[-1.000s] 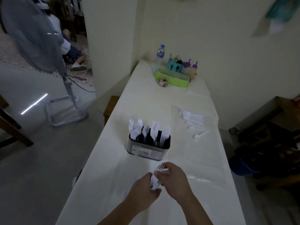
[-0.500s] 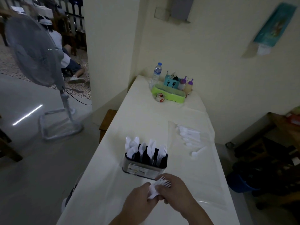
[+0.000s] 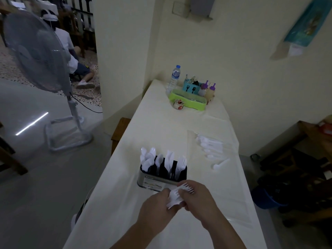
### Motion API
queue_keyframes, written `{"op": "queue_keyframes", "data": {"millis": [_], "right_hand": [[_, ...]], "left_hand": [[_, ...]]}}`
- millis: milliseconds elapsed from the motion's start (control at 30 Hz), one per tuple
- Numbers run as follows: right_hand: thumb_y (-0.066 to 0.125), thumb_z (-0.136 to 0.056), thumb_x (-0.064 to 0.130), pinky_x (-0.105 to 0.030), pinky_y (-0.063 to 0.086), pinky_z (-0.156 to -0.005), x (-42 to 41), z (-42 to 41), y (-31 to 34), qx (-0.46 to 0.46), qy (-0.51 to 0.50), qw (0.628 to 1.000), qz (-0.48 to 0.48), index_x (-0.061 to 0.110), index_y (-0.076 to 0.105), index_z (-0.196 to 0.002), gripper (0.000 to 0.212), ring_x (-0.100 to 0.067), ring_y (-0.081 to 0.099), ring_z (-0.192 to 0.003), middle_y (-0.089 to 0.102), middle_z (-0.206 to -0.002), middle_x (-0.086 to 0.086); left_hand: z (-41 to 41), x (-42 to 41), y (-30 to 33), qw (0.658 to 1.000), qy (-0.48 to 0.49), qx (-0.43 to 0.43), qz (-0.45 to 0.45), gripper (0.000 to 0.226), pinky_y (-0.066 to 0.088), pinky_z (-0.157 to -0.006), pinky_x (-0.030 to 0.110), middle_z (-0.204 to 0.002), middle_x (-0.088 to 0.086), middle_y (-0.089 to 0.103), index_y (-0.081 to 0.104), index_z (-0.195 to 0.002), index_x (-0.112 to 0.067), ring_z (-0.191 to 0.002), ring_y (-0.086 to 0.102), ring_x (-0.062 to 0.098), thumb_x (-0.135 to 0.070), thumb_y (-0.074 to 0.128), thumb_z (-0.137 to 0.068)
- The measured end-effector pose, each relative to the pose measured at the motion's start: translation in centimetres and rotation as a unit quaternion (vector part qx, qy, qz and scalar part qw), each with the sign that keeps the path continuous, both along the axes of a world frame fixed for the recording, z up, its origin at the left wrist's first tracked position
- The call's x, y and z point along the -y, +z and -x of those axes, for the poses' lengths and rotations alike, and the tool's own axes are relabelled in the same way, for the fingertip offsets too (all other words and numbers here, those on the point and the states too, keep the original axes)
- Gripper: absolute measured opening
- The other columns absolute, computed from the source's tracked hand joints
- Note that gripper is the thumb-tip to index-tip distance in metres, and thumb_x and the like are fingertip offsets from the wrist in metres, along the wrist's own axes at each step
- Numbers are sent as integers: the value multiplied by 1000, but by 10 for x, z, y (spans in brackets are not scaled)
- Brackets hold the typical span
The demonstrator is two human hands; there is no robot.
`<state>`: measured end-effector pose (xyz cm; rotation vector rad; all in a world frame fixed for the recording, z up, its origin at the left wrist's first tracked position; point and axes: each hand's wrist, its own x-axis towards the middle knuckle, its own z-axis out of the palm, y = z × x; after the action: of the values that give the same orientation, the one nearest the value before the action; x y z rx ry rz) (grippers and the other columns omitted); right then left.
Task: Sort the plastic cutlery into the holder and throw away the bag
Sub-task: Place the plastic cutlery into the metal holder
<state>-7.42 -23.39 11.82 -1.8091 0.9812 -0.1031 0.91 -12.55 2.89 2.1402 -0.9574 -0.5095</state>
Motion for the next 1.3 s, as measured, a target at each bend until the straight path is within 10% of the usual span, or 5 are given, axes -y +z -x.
{"op": "queue_keyframes", "data": {"millis": [300, 500, 700, 1033, 1300], "right_hand": [[58, -91, 10, -32, 52, -64, 42, 1, 55, 57, -85, 984, 144, 28, 69, -91, 21, -9, 68, -55, 72, -77, 3], [53, -94, 16, -32, 53, -79, 65, -7, 51, 21, -79, 969, 234, 27, 65, -99, 17, -21, 70, -80, 71, -94, 0], [52, -96, 13, -16, 37, -59, 68, -20, 33, -28, -38, 961, 272, 20, 66, -107, 20, -17, 65, -77, 68, -88, -1], [46, -97, 15, -25, 45, -77, 65, -42, -2, -91, 14, 958, 270, 15, 65, -112, 24, -25, 64, -97, 71, -106, -7], [44, -96, 11, -33, 44, -87, 47, -59, -31, -168, 79, 937, 296, 4, 58, -123, 31, -38, 56, -112, 59, -117, -23]], "left_hand": [[-9, -14, -11, 996, 85, -20, 10, 58, 42, -84, 17, -122, -12, 50, 40, -133, -27, -112, 54, 5, -46, 65, -85], [-9, -14, -17, 986, 66, 143, 59, 35, 52, -86, 27, -112, -4, 59, 62, -112, -18, -105, 58, 18, -30, 60, -79], [-17, 6, -10, 966, 6, 258, 34, 53, 45, -105, 44, -137, 6, 56, 58, -131, -10, -132, 47, 27, -27, 50, -81], [-31, 8, -34, 971, -52, 219, -78, 67, 33, -115, 45, -153, 7, 39, 40, -146, -7, -145, 29, 26, -24, 46, -81], [-41, -25, -17, 987, 13, 109, 122, 55, 35, -105, 17, -131, 3, 61, 63, -126, -13, -122, 53, 16, 6, 44, -77]]}}
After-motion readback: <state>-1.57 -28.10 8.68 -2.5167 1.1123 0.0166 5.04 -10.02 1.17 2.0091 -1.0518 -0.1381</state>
